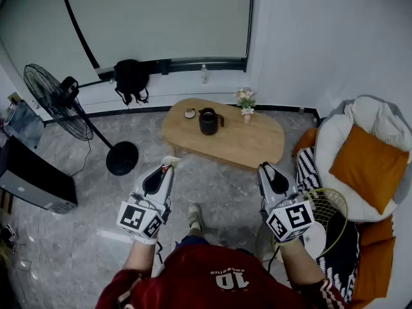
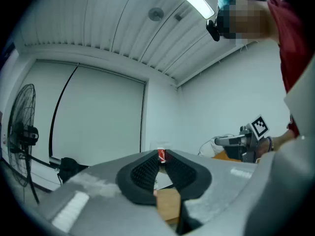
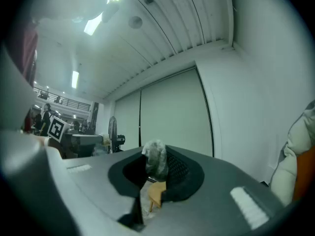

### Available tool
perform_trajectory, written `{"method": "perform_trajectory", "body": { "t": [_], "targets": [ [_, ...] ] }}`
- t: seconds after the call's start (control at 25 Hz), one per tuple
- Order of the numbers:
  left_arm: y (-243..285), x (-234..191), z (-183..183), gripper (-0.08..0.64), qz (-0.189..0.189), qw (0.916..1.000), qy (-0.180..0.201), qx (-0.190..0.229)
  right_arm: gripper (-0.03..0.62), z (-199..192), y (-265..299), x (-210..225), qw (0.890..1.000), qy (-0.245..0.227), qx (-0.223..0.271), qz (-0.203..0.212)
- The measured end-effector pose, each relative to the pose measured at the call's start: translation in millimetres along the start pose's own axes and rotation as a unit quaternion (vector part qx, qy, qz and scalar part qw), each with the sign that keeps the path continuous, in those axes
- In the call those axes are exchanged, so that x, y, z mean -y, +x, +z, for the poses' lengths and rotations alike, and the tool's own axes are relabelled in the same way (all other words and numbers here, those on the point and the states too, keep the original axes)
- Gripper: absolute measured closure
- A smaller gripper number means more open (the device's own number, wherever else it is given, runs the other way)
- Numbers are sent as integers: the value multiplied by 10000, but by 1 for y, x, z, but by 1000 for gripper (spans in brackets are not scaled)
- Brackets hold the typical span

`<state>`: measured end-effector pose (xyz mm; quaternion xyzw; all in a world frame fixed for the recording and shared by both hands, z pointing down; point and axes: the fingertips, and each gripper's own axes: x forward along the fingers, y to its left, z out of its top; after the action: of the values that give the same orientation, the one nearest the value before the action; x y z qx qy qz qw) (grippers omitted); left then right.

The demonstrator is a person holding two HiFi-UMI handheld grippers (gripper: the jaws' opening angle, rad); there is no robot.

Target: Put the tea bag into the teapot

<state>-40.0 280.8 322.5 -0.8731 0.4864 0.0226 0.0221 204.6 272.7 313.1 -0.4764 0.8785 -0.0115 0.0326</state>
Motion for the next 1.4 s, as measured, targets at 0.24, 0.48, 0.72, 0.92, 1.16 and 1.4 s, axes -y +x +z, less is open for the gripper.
{"method": "perform_trajectory", "body": {
  "t": [0.24,0.48,0.72,0.92,1.16,1.4],
  "targets": [
    [-8,-7,-1,514,67,9999,-143,30,554,1,3,-11,9999,-82,-6,60],
    [-15,-9,-2,514,54,9998,-192,44,554,-2,6,-21,9998,-115,-50,147],
    [-16,-10,-3,514,2,9998,-206,-8,555,-1,5,-30,9995,-188,-46,242],
    [-9,-12,-5,514,-54,9997,-222,-21,555,-1,9,-29,9995,-188,17,253],
    [4,-21,-8,514,-148,9995,-248,-84,555,-5,27,-26,9996,-78,-7,255],
    [24,-50,-16,514,-164,9994,-294,-121,554,-11,64,-22,9995,-44,-138,269]
  ]
}}
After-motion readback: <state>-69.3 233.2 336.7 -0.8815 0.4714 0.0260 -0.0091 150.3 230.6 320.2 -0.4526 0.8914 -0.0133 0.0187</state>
